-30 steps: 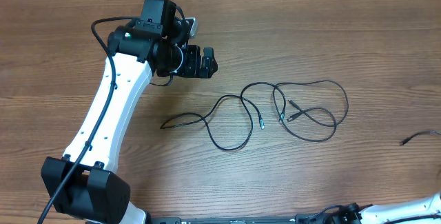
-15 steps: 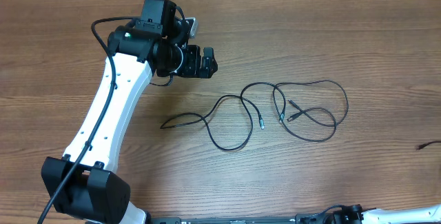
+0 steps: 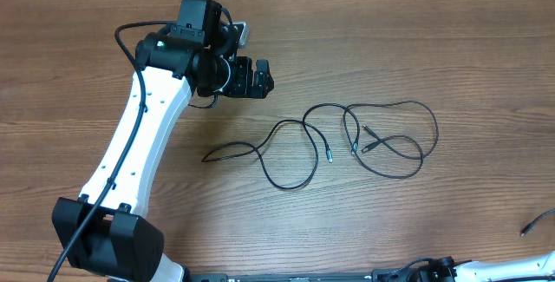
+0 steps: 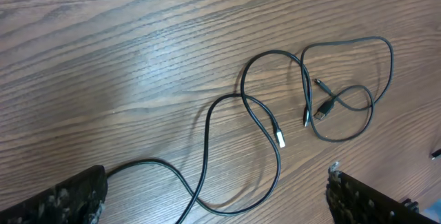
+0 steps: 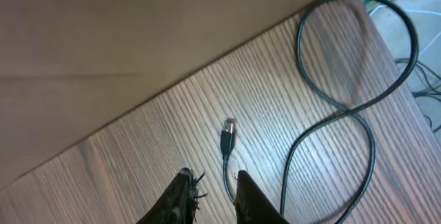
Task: Untangle cables
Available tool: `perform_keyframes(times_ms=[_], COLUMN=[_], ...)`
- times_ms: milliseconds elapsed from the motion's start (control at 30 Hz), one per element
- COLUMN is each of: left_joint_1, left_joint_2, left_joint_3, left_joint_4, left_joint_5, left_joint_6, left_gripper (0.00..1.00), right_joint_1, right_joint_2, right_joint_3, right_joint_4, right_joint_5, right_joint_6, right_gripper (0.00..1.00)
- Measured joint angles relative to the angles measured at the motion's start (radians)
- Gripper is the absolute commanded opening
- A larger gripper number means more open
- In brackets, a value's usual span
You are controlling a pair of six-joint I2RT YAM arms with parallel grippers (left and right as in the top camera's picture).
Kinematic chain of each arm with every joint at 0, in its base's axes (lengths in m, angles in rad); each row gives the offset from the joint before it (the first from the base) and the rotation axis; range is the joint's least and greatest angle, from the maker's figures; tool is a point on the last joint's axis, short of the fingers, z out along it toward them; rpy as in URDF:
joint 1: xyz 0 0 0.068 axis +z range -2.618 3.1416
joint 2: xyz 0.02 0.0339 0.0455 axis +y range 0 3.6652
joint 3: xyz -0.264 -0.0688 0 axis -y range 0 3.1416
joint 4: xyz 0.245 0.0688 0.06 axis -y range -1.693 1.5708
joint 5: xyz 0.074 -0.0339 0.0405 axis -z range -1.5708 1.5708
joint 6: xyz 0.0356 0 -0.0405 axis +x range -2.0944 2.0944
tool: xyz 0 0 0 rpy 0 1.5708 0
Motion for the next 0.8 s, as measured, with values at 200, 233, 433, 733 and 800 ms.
perform_keyframes(times_ms=[200, 233, 433, 733, 800], left_joint_1=[0.000, 0.000, 0.000, 0.000, 0.000], left_joint_2=[0.000, 0.000, 0.000, 0.000, 0.000], left_joint_3=[0.000, 0.000, 0.000, 0.000, 0.000], left_joint_4=[0.000, 0.000, 0.000, 0.000, 0.000], left_joint_5=[0.000, 0.000, 0.000, 0.000, 0.000], left_joint_6=[0.000, 0.000, 0.000, 0.000, 0.000], left_gripper=[1.00, 1.00, 1.00, 1.00, 1.00], right_joint_1=[0.032, 0.040, 0.136, 0.357, 0.416], right_joint_2=[0.000, 0.000, 0.000, 0.000, 0.000], right_joint_3=[-0.003, -0.003, -0.003, -0.003, -0.003], right_joint_4=[0.027, 0.034, 0.023, -0.101, -0.132], right_joint_5=[-0.116, -0.146, -0.298, -0.357, -0.361], right_joint_6=[-0.060, -0.084, -0.216, -0.337, -0.367], right_gripper=[0.42, 0.47, 0.89, 1.00, 1.00])
